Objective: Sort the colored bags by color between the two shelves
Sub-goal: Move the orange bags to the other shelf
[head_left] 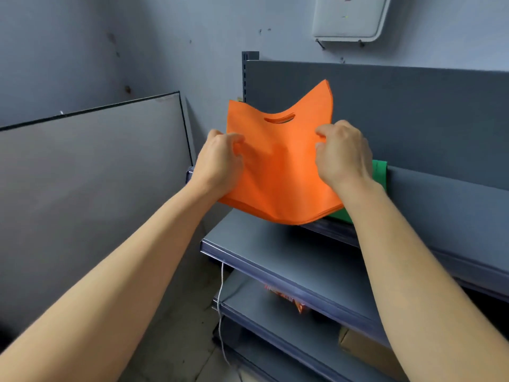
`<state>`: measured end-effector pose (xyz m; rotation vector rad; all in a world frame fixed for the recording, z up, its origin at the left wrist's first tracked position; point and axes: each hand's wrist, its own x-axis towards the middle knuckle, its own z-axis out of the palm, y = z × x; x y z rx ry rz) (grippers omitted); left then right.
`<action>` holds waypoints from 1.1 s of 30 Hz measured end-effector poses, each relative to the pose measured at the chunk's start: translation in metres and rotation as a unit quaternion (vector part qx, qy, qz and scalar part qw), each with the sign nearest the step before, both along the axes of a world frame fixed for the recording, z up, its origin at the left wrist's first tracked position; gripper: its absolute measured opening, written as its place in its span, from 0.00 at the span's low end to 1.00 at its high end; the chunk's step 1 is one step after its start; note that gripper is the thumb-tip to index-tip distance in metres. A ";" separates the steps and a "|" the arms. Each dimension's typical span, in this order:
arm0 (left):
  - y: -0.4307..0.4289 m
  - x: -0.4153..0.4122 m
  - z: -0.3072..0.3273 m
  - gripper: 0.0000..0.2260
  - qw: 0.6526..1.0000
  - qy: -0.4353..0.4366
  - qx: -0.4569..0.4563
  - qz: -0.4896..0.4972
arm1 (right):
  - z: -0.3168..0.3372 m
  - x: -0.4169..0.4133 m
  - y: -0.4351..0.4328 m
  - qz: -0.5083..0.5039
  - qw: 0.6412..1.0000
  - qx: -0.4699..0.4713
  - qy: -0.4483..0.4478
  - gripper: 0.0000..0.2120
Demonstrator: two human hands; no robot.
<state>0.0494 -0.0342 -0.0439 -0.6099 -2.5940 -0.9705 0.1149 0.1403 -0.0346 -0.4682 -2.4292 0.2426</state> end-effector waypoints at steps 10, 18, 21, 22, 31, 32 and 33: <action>-0.211 0.035 0.003 0.18 0.985 0.000 -0.009 0.172 | 0.002 -0.031 -0.195 0.200 0.979 -0.013 0.040 0.16; -0.377 0.104 0.010 0.19 0.943 0.002 0.015 0.331 | 0.006 -0.018 -0.371 0.347 0.933 -0.039 0.081 0.17; -0.433 0.136 0.009 0.20 0.921 0.008 0.007 0.390 | 0.004 -0.010 -0.433 0.409 0.908 -0.059 0.075 0.17; -0.450 0.146 0.008 0.20 0.912 0.010 0.002 0.410 | 0.002 -0.007 -0.452 0.424 0.901 -0.062 0.069 0.17; -0.542 0.188 -0.016 0.20 0.861 -0.043 -0.039 0.506 | -0.032 0.001 -0.556 0.472 0.877 -0.080 -0.027 0.17; -0.546 0.185 -0.021 0.19 0.860 -0.054 -0.041 0.506 | -0.035 -0.002 -0.560 0.469 0.879 -0.079 -0.038 0.17; -0.550 0.182 -0.026 0.19 0.859 -0.068 -0.042 0.505 | -0.039 -0.005 -0.562 0.464 0.881 -0.077 -0.050 0.17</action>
